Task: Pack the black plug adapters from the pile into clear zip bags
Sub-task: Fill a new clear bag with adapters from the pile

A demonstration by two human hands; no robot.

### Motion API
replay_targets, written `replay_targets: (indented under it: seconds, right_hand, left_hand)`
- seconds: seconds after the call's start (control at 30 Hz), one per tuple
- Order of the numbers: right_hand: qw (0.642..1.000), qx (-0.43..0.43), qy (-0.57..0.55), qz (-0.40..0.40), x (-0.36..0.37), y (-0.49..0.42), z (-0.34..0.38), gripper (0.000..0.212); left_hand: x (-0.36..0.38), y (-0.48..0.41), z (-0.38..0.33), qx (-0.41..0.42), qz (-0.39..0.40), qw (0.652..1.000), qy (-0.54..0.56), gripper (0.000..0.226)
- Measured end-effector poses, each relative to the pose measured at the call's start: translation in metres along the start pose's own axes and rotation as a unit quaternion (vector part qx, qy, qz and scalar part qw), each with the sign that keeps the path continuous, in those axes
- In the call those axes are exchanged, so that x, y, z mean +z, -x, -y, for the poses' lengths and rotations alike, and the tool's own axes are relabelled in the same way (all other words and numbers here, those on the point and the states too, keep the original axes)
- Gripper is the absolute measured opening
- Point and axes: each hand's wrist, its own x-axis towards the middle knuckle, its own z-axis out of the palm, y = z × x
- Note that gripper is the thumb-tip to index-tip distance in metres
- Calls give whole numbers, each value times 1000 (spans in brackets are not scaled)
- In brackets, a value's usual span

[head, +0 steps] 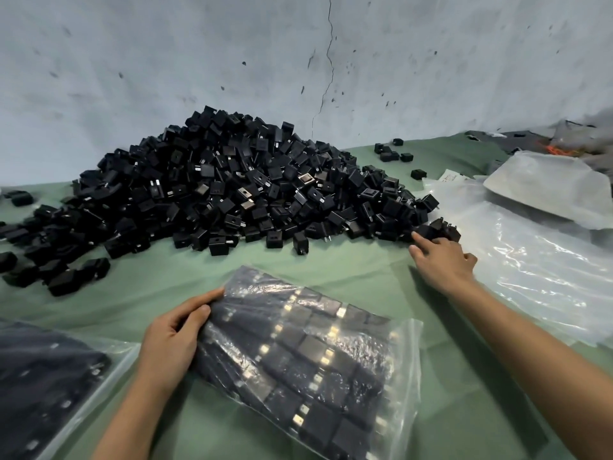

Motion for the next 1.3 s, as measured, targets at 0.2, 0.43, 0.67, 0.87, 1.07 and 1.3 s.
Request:
replay_targets:
  seconds: [0.2,0.43,0.67,0.87,1.07,1.3]
  right_hand:
    - [988,-45,-148,-29,0,22,-2,40]
    - [980,-125,-149,-37,0,39,-7,30]
    - [984,-151,-95,29,9,35,12,32]
    - [973,-175,-124,87,15,37,42,34]
    - [980,-152,-69,111,27,32,60,43]
    - [957,-130,-260,-15,0,60,38,30]
  left_hand:
    - [1,1,-1,2,0,1000,2,35]
    - [0,0,2,5,7,1000,1,40]
    - [0,0,2,11,2,1000,-7,42]
    - [0,0,2,11,3,1000,3,43]
    - [0,1,1,14,5,1000,7,42]
    - [-1,0,1,13,6,1000,3,42]
